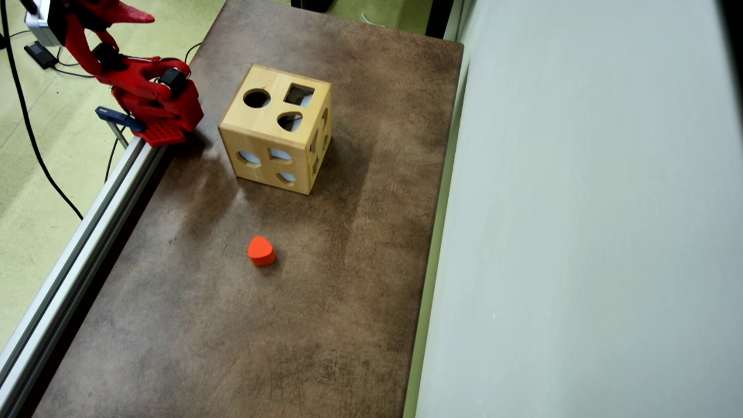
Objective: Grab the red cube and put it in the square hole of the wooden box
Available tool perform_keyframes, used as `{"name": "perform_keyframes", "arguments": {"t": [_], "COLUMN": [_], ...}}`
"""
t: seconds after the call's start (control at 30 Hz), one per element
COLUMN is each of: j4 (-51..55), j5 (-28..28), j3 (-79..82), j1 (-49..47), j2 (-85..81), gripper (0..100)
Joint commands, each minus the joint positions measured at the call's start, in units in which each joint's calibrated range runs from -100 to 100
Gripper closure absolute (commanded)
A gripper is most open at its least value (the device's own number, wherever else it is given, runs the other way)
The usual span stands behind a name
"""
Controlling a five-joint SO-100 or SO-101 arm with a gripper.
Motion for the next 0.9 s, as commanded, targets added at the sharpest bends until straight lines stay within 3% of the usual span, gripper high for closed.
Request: {"name": "perform_keyframes", "arguments": {"t": [0.0,0.27,0.87], "j4": [0.33,0.33,0.25], "j5": [0.49,0.49,0.44], "j3": [0.45,2.42,7.07], "j1": [-0.28,-0.87,-1.02], "j2": [0.26,0.26,0.18], "gripper": [70,100,98]}}
